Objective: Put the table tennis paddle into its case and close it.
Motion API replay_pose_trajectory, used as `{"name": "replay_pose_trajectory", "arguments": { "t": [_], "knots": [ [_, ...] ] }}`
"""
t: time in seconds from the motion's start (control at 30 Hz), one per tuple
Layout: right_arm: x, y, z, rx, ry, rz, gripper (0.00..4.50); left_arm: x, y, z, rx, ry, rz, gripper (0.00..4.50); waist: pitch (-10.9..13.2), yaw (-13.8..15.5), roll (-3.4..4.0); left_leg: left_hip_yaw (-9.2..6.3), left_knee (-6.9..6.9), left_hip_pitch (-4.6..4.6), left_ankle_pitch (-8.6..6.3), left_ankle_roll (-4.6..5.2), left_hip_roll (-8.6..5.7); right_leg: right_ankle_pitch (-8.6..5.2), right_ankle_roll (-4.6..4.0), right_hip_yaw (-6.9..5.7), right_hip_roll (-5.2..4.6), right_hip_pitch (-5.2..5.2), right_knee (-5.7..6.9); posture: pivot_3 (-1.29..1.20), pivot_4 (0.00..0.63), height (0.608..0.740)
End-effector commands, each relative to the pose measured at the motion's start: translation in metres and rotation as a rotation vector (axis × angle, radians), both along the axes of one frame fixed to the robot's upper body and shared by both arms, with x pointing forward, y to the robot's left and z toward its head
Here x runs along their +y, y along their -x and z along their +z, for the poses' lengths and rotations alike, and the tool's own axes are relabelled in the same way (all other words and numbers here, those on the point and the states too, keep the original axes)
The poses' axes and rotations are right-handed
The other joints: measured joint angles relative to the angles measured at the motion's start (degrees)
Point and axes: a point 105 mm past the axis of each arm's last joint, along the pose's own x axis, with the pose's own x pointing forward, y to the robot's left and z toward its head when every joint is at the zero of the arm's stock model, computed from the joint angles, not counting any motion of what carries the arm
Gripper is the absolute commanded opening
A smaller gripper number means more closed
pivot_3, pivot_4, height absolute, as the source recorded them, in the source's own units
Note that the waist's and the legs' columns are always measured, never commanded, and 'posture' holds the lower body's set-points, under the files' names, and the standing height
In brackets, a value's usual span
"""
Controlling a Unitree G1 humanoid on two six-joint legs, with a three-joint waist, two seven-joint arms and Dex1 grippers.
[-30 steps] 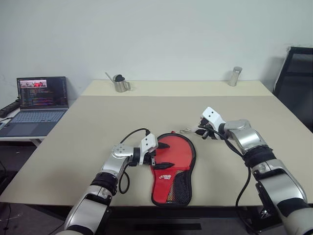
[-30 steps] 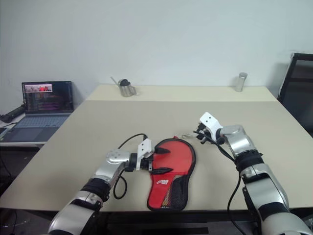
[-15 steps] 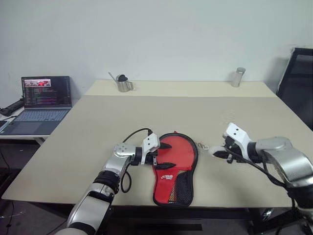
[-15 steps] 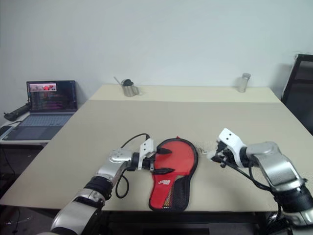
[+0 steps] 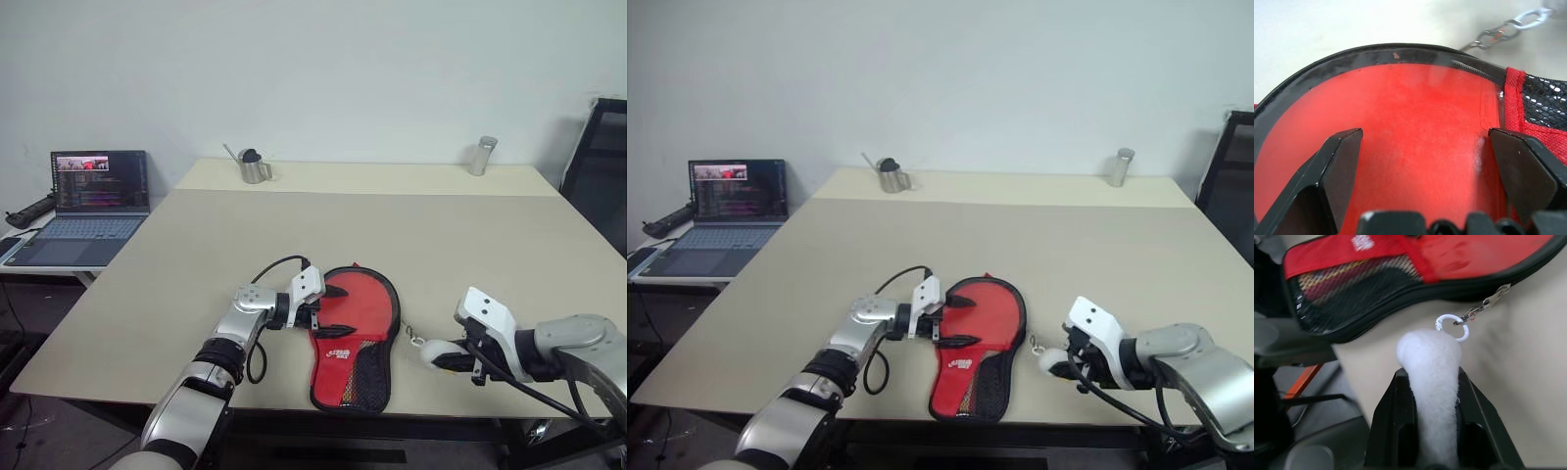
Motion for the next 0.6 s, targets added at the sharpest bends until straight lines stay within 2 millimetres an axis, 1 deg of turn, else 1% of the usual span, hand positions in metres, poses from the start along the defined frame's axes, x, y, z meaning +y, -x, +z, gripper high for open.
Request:
{"name": "replay_pose_trajectory", "arguments": {
  "t": [0.03, 0.23, 0.3, 0.47, 0.6],
  "knots": [
    [0.003, 0.015, 0.006, -0.003, -0.004, 0.035, 0.39, 0.001, 0.014, -0.037, 0.087, -0.142, -0.042, 4.50, 0.00, 0.10, -0.01, -0.02, 0.00, -0.01, 0.00, 0.00, -0.01, 0.00, 0.00, -0.02, 0.00, 0.01, -0.02, 0.00, 0.150, 0.740],
    [0.004, 0.038, -0.001, 0.060, -0.015, 0.045, 0.39, -0.002, 0.011, -0.037, 0.063, -0.176, -0.050, 4.50, -0.01, 0.40, -0.01, -0.22, 0.00, 0.02, 0.00, 0.00, 0.00, -0.01, 0.02, -0.26, 0.00, 0.25, -0.28, 0.00, 0.150, 0.740],
    [0.006, 0.047, -0.002, 0.084, -0.025, 0.055, 0.39, -0.003, 0.011, -0.038, 0.061, -0.179, -0.054, 4.50, -0.05, 0.53, 0.04, -0.35, -0.03, 0.05, 0.00, 0.00, 0.03, 0.02, 0.08, -0.41, 0.01, 0.46, -0.59, 0.00, 0.150, 0.740],
    [0.019, 0.082, -0.012, 0.172, -0.068, 0.099, 0.39, -0.002, 0.012, -0.039, 0.069, -0.200, -0.073, 4.50, -0.08, 1.32, -0.02, -0.46, -0.02, -0.02, -0.06, 0.08, -0.01, 0.06, 0.15, -0.54, -0.03, 0.60, -0.87, 0.00, 0.150, 0.740],
    [0.029, 0.102, -0.019, 0.228, -0.113, 0.122, 0.39, -0.002, 0.014, -0.040, 0.072, -0.219, -0.096, 4.50, -0.10, 1.24, -0.03, -0.49, -0.04, -0.02, -0.12, 0.14, -0.01, 0.06, 0.15, -0.58, -0.04, 0.63, -0.90, 0.00, 0.150, 0.740]
  ]
}}
